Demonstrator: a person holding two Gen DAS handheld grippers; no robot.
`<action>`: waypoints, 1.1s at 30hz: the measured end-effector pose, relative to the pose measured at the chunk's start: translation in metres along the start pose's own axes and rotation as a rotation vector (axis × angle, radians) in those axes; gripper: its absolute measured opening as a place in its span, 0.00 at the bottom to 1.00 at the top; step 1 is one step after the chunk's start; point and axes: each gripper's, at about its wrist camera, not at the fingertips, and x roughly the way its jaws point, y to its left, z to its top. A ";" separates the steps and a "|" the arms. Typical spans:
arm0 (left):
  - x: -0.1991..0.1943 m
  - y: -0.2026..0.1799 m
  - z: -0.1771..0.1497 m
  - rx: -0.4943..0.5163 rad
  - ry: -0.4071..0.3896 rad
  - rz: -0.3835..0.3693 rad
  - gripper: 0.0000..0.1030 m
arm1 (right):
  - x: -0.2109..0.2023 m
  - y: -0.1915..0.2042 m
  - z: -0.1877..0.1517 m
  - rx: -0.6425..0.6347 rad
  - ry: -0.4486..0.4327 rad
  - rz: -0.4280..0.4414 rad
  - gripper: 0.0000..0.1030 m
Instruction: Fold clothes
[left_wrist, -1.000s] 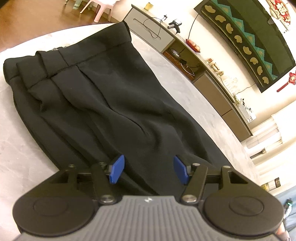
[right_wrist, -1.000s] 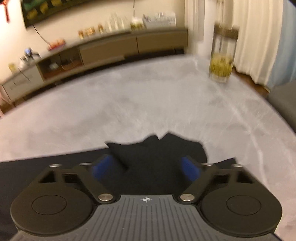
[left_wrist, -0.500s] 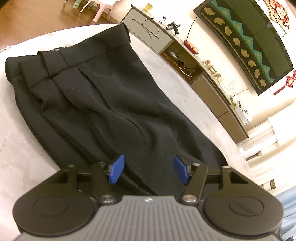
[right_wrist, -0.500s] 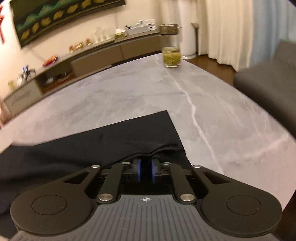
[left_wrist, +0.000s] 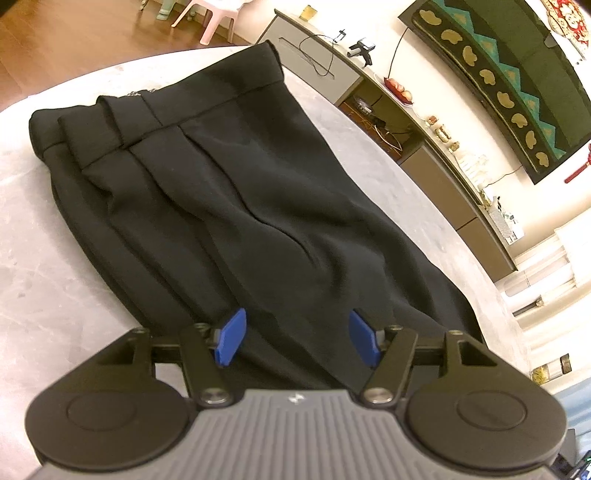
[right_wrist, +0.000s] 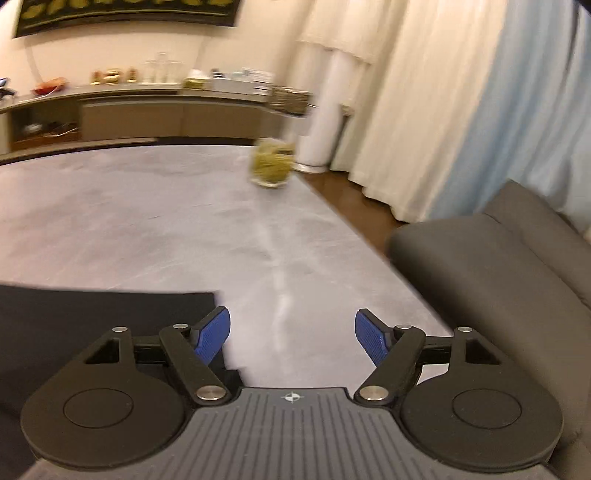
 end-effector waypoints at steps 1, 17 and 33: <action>0.000 0.000 0.000 0.004 0.002 -0.004 0.62 | -0.007 -0.006 0.000 0.048 0.012 0.054 0.72; 0.004 0.000 -0.001 0.011 0.003 0.022 0.62 | 0.023 0.010 0.021 -0.076 -0.078 0.042 0.59; -0.005 -0.008 0.000 0.016 -0.001 -0.051 0.63 | -0.034 -0.061 -0.068 0.602 0.242 0.408 0.66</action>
